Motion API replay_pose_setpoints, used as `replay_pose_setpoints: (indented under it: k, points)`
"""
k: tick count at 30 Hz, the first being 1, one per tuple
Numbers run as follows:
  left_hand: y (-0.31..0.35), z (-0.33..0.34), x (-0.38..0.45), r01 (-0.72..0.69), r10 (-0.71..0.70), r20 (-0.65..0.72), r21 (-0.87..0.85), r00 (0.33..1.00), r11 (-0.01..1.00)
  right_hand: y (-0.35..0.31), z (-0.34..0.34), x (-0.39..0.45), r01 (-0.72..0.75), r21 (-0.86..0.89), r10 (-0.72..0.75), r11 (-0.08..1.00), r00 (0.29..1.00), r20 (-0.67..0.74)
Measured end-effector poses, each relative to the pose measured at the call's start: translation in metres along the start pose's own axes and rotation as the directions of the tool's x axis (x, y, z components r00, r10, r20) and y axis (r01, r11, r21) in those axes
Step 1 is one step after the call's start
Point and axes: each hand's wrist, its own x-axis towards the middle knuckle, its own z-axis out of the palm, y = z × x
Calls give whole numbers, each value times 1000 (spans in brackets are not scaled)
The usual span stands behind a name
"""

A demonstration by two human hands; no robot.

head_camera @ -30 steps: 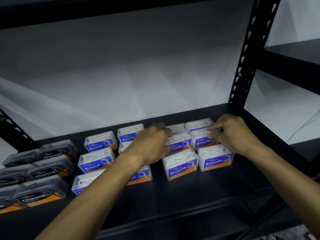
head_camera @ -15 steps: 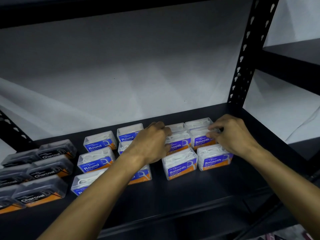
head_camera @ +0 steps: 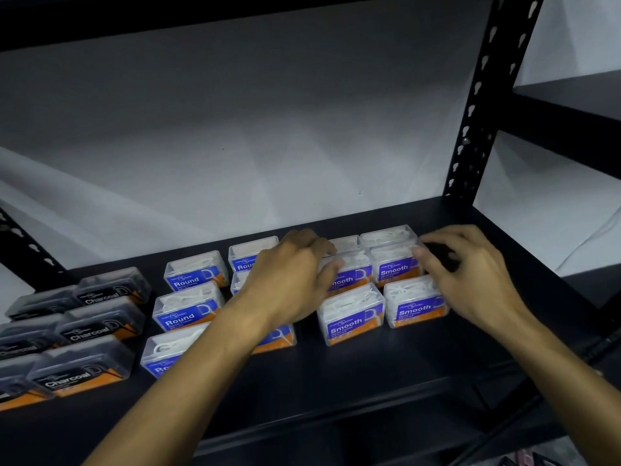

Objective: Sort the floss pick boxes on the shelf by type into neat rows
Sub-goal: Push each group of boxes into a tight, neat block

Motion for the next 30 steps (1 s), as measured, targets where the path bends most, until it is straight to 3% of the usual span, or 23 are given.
replay_pose_setpoints:
  k: [3, 8, 11, 30]
  points:
    - [13, 2, -18, -25, 24, 6, 37, 1000, 999, 0, 0, -30, -7, -4, 7, 1000, 999, -48]
    - [27, 19, -36, -59, 61, -3, 181, 998, 982, 4, 14, -68, -95, 129, 93, 987, 995, 20]
    - [29, 27, -39, -60, 58, 15, 242, 998, 968, 8, 24, -77, -95, 88, 92, 992, 995, 42]
    - [44, 64, -28, 120, -95, -179, 137, 979, 983, 13, 47, -51, -75, 38, 78, 996, 994, -75]
